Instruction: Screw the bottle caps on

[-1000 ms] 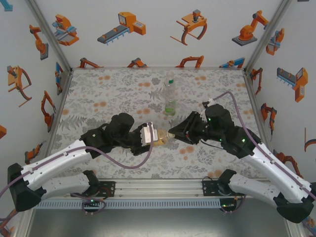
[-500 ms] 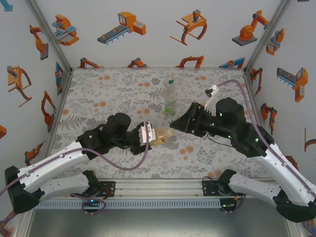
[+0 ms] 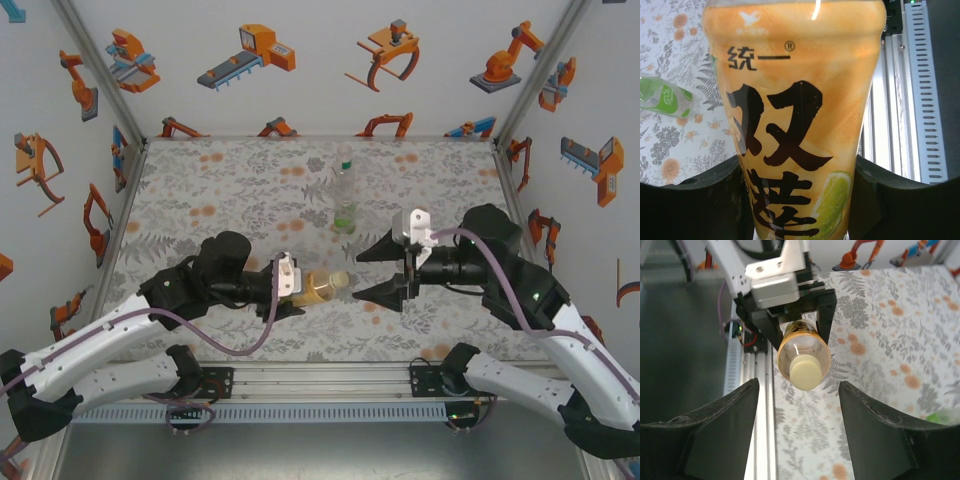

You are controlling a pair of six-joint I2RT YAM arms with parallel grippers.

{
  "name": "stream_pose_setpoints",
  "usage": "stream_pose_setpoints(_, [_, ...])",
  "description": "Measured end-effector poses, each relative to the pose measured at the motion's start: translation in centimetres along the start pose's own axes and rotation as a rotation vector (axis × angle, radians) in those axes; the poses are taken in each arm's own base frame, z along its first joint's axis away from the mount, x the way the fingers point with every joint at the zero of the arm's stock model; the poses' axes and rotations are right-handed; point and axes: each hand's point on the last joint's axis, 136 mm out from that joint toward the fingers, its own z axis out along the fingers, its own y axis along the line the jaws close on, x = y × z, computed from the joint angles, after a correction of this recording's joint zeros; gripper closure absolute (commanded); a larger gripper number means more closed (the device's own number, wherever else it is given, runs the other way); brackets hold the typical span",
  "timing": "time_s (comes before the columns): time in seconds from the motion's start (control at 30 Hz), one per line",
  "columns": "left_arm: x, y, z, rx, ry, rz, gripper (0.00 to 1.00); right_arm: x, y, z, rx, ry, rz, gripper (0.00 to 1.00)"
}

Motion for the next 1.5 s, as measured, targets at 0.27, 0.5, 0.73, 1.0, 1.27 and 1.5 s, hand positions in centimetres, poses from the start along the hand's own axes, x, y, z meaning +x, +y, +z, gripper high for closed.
stream_pose_setpoints(0.27, [0.3, -0.4, -0.1, 0.018, 0.011, -0.012, 1.00, 1.3, 0.5, 1.9, -0.126, 0.025, -0.145, 0.45])
stream_pose_setpoints(0.5, [0.3, -0.4, -0.1, 0.019, 0.012, -0.013, 1.00, 1.5, 1.0, 2.3, -0.181, 0.018, -0.158, 0.50])
stream_pose_setpoints(0.73, [0.4, -0.4, -0.1, 0.019, 0.013, -0.014, 1.00, 1.5, 1.1, 2.3, -0.189, 0.014, -0.164, 0.55])
stream_pose_setpoints(1.0, [0.4, -0.5, -0.1, 0.019, 0.013, -0.014, 1.00, 1.6, 0.9, 2.6, -0.186, 0.008, -0.173, 0.56])
stream_pose_setpoints(1.27, [0.4, -0.4, -0.1, 0.019, 0.014, -0.014, 1.00, 2.3, 0.7, 2.9, -0.184, 0.022, -0.160, 0.59])
stream_pose_setpoints(1.5, [0.4, -0.5, -0.1, 0.021, 0.015, -0.015, 1.00, 2.8, 0.6, 3.1, -0.183, 0.031, -0.154, 0.67])
